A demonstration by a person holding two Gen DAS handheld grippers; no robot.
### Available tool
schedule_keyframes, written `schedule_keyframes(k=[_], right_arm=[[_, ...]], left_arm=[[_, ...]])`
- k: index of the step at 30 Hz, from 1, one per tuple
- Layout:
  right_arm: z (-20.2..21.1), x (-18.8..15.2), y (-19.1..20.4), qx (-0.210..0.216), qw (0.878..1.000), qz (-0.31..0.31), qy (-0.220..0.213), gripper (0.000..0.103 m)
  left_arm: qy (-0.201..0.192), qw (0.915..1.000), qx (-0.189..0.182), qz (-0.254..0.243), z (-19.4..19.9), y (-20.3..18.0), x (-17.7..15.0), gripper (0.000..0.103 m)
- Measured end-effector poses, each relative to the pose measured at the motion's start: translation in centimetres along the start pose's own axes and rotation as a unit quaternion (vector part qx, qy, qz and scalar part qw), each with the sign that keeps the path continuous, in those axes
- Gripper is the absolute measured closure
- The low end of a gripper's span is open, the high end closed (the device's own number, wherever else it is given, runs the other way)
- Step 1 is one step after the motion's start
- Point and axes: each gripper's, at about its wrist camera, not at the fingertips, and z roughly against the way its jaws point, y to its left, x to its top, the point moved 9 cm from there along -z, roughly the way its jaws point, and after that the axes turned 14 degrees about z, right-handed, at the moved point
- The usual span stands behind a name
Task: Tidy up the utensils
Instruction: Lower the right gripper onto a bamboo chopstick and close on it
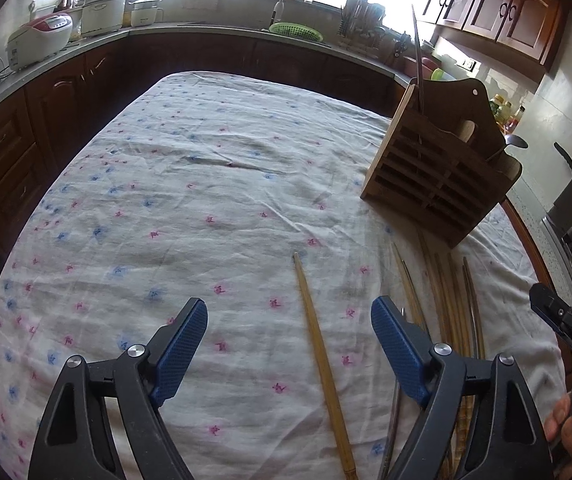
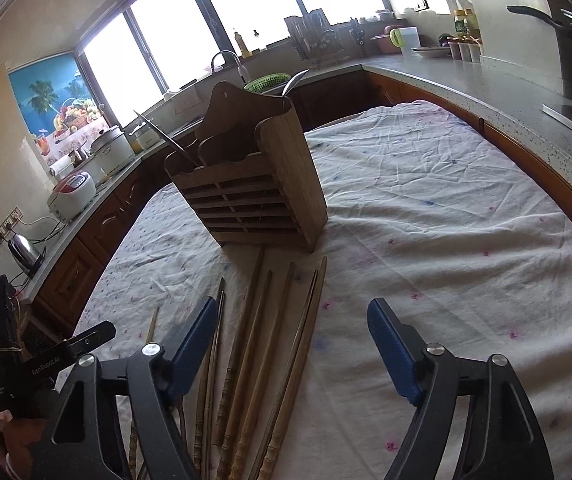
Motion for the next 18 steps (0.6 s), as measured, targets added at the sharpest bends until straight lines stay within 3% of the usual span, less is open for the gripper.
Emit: schedule_keyframes(k=[3,7,15,18], right_arm=[[-1.6,0.1,0.5,0.010,1.000,0.005,0.017,0.052],[-4.0,0.1,1.3,0.019,0.999,0.016,0.041,0.067],[-8.5,0.3,1.7,0.012,0.996,0.033,0.087,0.075],[-9.8,0.1,1.5,0.003,0.994,0.038,0.105,0.076]], left_arm=[[0.007,1.0000,0.003,-0.004,-0.8,-0.2,0.2,0.027],[0.025,0.9995,0.010,-0.017,-2.2,-0.7,0.4,0.042],[0.058,0.9977,0.023,-0.026,-5.6,-0.9,0.5,0.057],[0.054,0.9972,0.030,-0.042,-6.3,-1.4,0.7,0.061]])
